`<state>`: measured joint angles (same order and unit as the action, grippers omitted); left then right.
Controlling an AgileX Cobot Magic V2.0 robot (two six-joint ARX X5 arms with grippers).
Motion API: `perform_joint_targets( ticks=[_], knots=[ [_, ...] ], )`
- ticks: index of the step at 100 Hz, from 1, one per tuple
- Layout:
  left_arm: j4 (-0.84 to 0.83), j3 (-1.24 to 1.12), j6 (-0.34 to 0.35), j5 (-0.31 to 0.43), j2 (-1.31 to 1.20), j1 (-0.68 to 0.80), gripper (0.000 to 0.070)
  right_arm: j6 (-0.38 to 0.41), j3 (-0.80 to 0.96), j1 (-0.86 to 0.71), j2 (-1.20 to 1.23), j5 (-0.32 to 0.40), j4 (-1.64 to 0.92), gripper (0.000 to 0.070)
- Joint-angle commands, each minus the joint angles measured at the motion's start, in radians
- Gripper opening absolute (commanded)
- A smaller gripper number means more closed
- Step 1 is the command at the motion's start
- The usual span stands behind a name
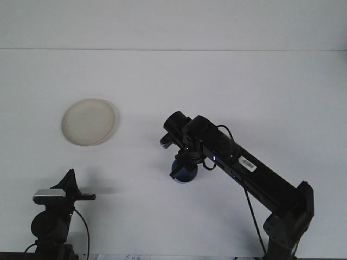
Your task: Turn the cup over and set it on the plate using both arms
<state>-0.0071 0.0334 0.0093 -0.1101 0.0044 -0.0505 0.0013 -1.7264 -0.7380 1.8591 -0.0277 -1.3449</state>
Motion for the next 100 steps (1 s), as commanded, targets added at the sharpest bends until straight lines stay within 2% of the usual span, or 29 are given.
perform_joint_targets(
  ticks=[1,55,59,69,73,91,100],
  knots=[
    [0.012,-0.019,0.006,-0.006,-0.001,-0.001,0.0016,-0.003,-0.002,-0.006,0.028,-0.002,-0.035,0.0004],
    [0.012,-0.019,0.006,-0.006,-0.001,-0.001,0.0016,-0.026,0.006,-0.007,0.09,0.027,-0.035,0.0016],
    [0.012,-0.019,0.006,-0.006,-0.001,-0.001,0.0016,-0.025,0.006,-0.006,0.09,0.027,-0.035,0.0052],
    [0.012,-0.019,0.006,-0.006,-0.001,-0.001,0.0016,-0.024,0.006,-0.006,0.09,0.028,-0.035,0.0239],
    [0.012,-0.019,0.006,-0.006,-0.001,-0.001,0.0016,-0.025,0.006,-0.006,0.09,0.028,-0.035,0.029],
    [0.012,-0.019,0.006,-0.006,-0.001,-0.001,0.0016,-0.025,0.006,-0.006,0.09,0.027,-0.035,0.0313],
    [0.012,-0.019,0.006,-0.006,-0.001,-0.001,0.0016,-0.025,0.003,-0.006,0.088,0.028,-0.035,0.0423]
  ],
)
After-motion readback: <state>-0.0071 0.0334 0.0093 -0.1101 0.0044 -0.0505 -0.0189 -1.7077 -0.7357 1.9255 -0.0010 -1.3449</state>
